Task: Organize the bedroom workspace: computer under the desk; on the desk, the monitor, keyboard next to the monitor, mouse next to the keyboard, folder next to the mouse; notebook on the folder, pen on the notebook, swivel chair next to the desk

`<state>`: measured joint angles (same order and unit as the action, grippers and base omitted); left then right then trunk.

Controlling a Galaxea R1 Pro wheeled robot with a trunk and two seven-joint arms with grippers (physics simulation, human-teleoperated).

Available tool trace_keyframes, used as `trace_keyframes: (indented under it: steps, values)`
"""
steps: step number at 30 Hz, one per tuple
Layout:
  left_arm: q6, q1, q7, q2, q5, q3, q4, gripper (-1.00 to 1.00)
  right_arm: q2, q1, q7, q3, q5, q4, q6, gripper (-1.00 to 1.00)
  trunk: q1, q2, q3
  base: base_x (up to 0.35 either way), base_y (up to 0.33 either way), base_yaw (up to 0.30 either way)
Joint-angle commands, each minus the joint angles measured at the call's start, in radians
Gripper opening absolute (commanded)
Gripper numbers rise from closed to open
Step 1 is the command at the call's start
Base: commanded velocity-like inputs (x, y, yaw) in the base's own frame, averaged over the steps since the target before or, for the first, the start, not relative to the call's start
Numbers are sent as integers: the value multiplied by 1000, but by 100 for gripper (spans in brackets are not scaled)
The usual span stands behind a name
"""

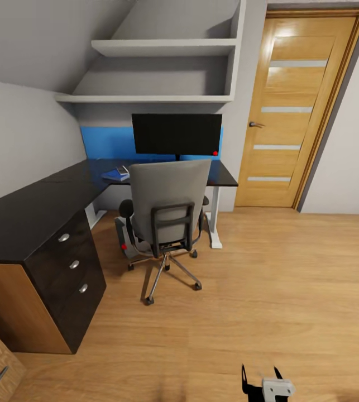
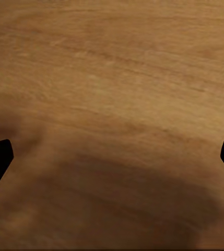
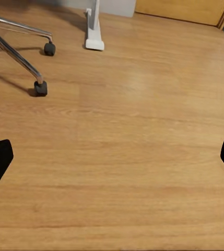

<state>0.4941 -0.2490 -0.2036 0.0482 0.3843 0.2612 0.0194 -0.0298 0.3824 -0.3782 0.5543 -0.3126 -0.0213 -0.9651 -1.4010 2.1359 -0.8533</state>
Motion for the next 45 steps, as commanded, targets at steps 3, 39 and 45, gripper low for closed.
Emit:
trace_keyframes:
  steps: [3, 39, 45]
  values:
    - [4, 3, -5, 1, 4, 9, 0, 100, 1, -10, -4, 9, -6, -3, -18, 100, 12, -21, 9, 0, 0, 0]
    - [207, 48, -1, -2, 4, 9, 0, 100, 7, -49, -1, 10, -5, -3, -13, 100, 150, -273, 121, 0, 0, 0]
    - [238, 51, -5, -3, 4, 9, 0, 100, 14, -91, 3, 10, -1, -2, -76, 100, 173, -315, 140, 0, 0, 0]
